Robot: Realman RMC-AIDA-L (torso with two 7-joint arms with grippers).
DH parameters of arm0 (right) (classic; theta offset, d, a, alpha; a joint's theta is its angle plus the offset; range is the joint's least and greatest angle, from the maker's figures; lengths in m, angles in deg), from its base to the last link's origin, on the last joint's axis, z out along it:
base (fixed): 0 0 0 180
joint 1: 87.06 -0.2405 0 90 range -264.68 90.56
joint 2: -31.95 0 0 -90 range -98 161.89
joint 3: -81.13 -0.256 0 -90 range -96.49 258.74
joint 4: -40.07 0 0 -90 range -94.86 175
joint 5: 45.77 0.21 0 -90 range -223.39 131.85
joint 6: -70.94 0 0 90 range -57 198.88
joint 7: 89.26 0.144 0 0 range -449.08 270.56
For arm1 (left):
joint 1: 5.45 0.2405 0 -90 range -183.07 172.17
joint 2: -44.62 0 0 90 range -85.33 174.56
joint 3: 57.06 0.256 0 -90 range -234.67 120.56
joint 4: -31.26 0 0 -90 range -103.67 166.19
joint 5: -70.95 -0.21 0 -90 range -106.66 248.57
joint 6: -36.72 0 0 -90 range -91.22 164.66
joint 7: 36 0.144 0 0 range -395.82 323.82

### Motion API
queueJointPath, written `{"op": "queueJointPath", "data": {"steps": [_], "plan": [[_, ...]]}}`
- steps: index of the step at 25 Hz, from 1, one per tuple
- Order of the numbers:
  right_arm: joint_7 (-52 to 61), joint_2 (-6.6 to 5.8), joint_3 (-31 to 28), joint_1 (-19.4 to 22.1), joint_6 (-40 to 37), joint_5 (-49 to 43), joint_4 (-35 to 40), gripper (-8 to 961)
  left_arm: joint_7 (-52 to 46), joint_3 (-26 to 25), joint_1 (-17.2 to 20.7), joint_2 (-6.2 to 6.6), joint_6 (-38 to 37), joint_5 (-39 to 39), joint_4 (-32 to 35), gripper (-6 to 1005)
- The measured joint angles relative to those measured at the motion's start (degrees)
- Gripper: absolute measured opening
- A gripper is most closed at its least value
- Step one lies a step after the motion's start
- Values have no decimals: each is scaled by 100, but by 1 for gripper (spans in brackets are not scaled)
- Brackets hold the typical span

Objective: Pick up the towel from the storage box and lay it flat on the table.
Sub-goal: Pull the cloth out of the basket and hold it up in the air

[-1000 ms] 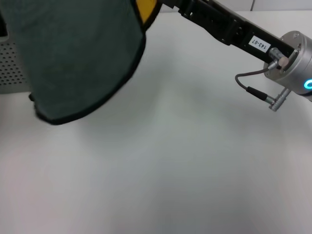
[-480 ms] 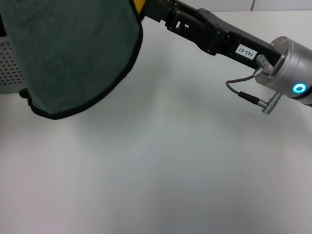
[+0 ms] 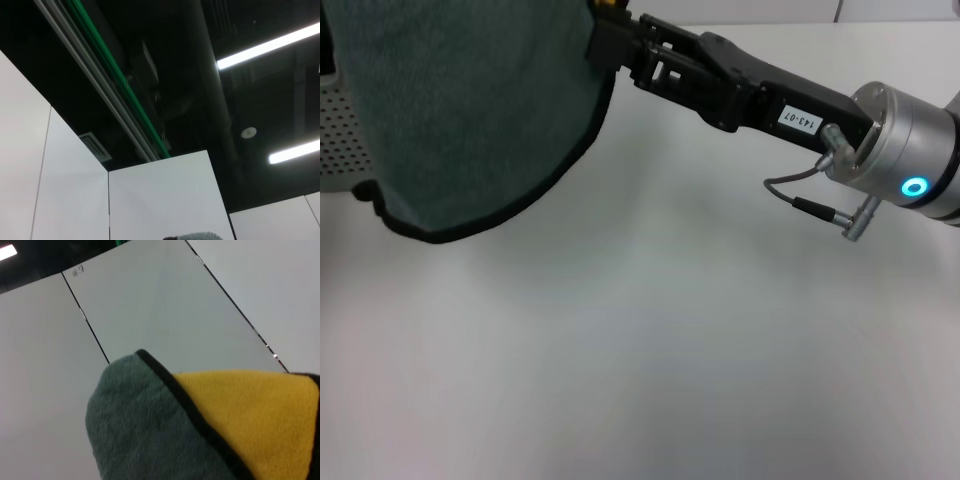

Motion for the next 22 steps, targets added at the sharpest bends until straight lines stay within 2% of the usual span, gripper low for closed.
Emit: {"op": "queueJointPath", "data": {"steps": [5, 22], "plan": [[-9, 0, 63, -1, 15, 11, 0, 514, -10, 0, -54, -37, 0, 0, -1, 99], [18, 0, 138, 2, -191, 55, 177, 498, -48, 9, -141, -46, -1, -1, -50, 131]]}}
